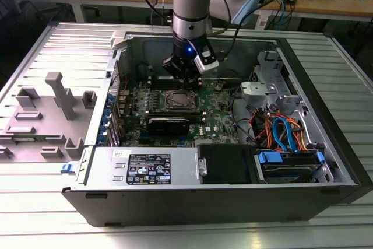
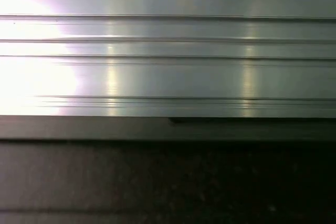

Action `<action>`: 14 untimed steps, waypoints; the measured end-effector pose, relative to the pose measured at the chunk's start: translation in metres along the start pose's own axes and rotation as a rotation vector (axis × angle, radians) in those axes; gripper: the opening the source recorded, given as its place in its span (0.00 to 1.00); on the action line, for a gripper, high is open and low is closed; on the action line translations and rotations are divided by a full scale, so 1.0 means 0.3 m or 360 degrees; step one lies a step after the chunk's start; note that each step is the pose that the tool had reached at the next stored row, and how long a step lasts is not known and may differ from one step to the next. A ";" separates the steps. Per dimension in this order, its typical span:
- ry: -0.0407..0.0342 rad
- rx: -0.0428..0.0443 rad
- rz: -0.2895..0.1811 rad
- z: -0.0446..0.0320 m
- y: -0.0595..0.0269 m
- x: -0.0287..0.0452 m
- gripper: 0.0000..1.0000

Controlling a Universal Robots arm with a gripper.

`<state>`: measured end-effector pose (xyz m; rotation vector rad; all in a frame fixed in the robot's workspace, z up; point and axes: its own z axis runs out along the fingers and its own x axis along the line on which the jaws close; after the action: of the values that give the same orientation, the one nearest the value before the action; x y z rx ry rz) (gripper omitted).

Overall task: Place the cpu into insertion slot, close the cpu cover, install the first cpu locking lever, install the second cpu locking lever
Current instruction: 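Install the first cpu locking lever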

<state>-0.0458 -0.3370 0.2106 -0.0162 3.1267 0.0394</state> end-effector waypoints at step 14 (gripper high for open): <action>0.0000 0.0000 0.0000 0.008 0.000 0.000 0.11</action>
<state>-0.0456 -0.3370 0.2081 -0.0164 3.1267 0.0396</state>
